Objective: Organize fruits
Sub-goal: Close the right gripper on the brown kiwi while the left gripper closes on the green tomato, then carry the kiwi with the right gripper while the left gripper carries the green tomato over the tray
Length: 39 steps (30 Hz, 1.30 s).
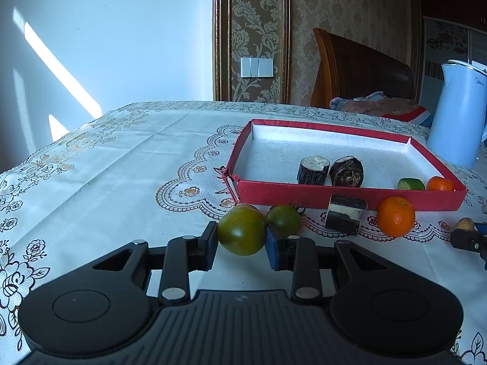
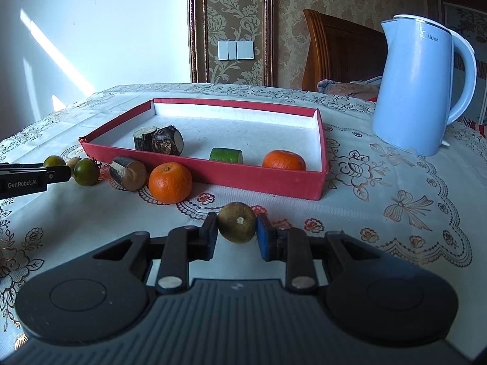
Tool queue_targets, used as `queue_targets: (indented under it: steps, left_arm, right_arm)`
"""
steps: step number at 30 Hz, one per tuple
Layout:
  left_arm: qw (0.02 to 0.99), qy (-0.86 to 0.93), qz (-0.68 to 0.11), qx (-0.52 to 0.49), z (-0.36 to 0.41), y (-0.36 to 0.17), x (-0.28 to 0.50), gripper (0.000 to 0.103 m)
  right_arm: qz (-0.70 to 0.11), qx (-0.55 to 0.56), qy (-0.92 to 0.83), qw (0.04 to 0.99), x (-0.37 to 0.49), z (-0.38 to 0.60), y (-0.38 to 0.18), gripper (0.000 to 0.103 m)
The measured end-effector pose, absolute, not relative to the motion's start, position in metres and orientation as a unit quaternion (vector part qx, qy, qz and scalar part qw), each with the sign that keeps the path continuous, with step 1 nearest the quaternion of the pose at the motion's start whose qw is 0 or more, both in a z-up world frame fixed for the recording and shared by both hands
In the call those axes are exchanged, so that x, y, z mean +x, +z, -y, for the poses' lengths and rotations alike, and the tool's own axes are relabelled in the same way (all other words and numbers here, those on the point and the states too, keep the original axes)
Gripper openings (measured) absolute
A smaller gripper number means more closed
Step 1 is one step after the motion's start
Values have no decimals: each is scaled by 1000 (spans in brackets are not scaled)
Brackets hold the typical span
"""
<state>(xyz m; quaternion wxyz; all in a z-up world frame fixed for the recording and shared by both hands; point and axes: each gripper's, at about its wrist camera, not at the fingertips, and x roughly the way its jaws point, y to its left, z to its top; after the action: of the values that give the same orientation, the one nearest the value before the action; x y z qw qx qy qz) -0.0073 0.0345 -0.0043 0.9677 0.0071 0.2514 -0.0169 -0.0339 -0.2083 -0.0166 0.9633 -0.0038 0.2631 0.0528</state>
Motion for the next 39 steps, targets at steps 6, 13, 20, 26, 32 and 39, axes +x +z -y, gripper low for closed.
queue_targets:
  steps: [6,13,20,26,32,39]
  left_arm:
    - [971,-14,-237,9,-34,-1,-12,32]
    - [972,-31,-233,2,-25,10,-12,32]
    - [976,-53,-211,4,-8,36,5,32]
    - [973,-51,-227,7,-2,44,48,32]
    - [962,-49,-268,16,2,26,88,32]
    - [955,-53,-292,28,7,9,102,32]
  right_arm:
    - [-257,-2,58,965,-35,209,-15,25]
    - [-243,-1,72,967,-33,206,-3,25]
    - [-220,-13,91,971,-16,197,27,25]
    - [-231,-22,102,967,18,185,36,25]
    - [-263,-14,111,958,54,175,25,25]
    - [-284,-6,118,951,73,171,10,26]
